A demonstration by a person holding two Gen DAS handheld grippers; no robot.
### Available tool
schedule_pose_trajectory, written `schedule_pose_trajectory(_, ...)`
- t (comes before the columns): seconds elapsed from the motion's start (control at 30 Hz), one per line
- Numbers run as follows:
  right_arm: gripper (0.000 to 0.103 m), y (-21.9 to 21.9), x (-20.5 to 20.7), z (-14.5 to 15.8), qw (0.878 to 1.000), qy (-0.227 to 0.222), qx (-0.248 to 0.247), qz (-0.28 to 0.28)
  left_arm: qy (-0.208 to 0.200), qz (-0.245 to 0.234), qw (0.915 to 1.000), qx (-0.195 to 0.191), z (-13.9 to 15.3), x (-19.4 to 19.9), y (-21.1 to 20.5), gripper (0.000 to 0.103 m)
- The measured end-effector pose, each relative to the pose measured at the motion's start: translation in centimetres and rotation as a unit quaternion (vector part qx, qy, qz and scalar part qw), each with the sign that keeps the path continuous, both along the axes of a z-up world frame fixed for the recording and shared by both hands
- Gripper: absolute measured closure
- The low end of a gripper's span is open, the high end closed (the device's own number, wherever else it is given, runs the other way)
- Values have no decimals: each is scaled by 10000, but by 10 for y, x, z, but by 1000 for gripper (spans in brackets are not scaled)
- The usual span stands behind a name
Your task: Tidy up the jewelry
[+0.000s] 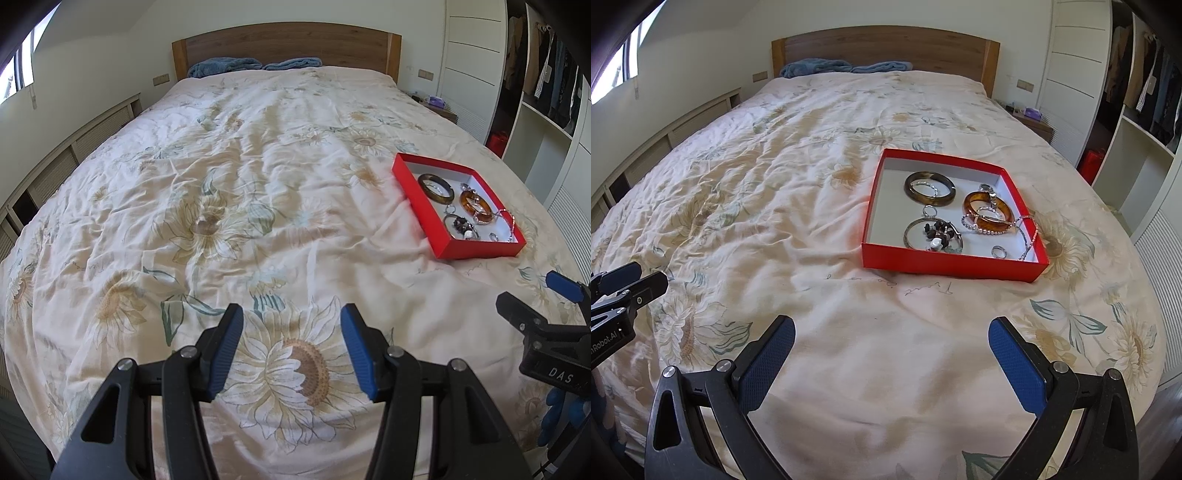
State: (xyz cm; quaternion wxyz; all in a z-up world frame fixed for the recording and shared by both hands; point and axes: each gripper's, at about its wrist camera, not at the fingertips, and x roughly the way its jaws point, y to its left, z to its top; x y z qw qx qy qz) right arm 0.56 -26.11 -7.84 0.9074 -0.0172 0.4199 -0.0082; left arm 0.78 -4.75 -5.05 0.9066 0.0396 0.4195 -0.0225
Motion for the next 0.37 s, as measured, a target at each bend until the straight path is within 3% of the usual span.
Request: schedule_pose_trajectory(0.37, 0, -3, 0, -1, 10000, 13, 2, 7, 14, 11, 10000, 6, -1, -2, -2, 50)
